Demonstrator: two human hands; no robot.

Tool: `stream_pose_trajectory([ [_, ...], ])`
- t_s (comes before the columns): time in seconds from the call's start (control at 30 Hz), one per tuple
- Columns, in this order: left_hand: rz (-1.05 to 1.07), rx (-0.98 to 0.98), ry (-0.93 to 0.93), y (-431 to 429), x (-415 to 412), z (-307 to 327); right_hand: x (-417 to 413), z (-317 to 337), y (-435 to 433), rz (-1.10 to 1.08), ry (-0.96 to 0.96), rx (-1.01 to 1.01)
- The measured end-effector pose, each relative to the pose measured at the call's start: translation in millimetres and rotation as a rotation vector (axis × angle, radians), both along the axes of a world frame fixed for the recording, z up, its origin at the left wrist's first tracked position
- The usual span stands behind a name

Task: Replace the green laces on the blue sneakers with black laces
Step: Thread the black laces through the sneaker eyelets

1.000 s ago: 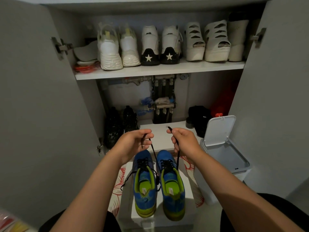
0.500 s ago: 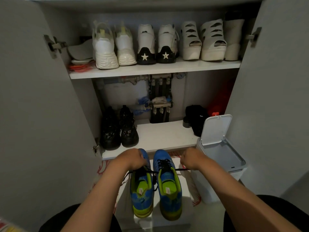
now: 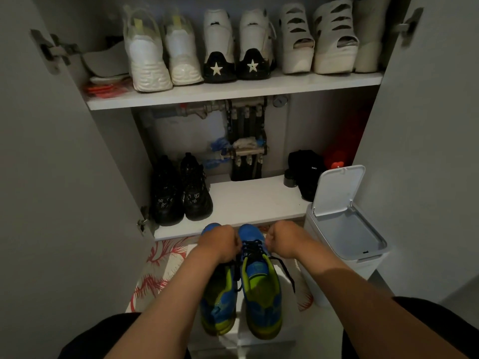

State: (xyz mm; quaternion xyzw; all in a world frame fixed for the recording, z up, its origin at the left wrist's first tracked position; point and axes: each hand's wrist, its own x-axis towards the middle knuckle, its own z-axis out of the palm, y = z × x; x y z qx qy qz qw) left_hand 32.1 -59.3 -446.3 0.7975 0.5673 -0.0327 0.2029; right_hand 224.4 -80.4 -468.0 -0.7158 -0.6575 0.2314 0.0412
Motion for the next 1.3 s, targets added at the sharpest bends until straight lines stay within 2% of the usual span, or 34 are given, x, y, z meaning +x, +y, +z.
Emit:
stream_pose_trajectory([
  [0.1,-0.033,-0.066,0.013,2.7,3.8,-10.6,-4.1,-4.5,3.6,0.061,0.106,-0.049],
  [0.37,-0.045,-0.068,-0.046,4.9,-0.2,-20.2,4.4,-7.8,2.4,0.14,0.182,-0.025],
  [0.5,-0.049,0.001,-0.013,-1.2,1.0,-22.9,-0.6,-8.8,-7.1,0.181,0.115,0.016],
  [0.73,-0.099,0.022,0.097,-6.6,1.9,-29.4,-0.8,-15.8,-13.9,0.084,0.09,0.011],
  [1.1,-0.02,0.015,-0.116,-4.8,-2.3,-31.4,-0.7,-23.1,-9.8,0.079,0.195,0.102],
  [1.3,-0.065,-0.004,-0.124,-3.3,-2.8,-32.5,-6.2,-24.5,-4.2,0.095,0.18,0.149],
])
